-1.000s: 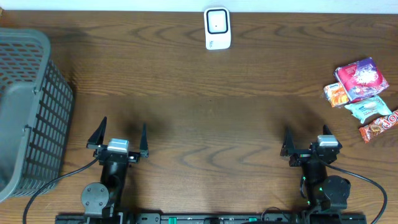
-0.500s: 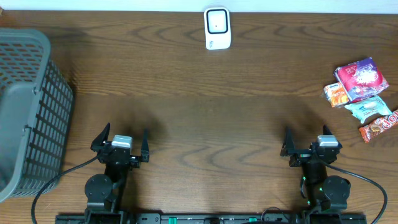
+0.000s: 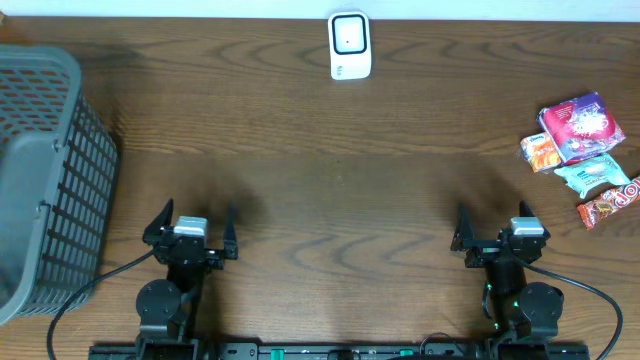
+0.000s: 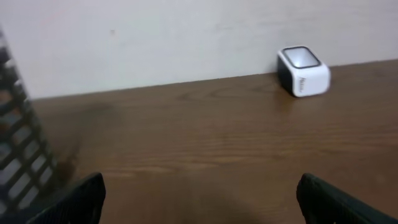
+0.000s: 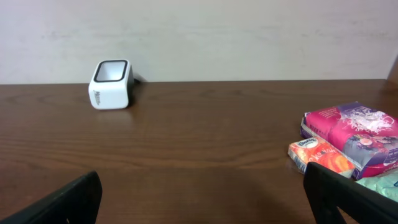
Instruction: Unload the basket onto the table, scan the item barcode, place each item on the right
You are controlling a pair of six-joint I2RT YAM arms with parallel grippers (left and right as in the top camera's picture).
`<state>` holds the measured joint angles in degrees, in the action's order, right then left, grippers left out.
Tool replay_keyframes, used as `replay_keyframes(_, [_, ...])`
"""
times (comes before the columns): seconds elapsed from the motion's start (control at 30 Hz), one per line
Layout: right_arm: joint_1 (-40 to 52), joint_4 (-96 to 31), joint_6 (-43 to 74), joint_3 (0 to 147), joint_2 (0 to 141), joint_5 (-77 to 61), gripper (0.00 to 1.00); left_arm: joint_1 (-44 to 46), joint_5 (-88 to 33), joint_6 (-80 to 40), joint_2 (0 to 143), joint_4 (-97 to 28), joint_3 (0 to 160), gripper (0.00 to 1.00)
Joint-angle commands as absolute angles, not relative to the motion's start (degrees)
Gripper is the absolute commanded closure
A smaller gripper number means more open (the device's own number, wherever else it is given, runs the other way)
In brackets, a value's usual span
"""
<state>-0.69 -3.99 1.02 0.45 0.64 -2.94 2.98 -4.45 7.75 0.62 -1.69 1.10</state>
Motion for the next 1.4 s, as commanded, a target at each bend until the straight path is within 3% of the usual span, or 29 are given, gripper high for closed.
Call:
replay_keyframes(0.0, [-1.1, -4.1, 1.7, 0.3, 0.3, -2.7, 0.01, 2.6, -0.1, -0.1, 0.1, -4.3, 0.2, 0.02])
replay_keyframes(1.37, [-1.1, -4.1, 1.7, 0.3, 0.3, -2.7, 0.01, 2.3, -0.6, -1.6, 0.2, -4.2, 0.2, 0.02])
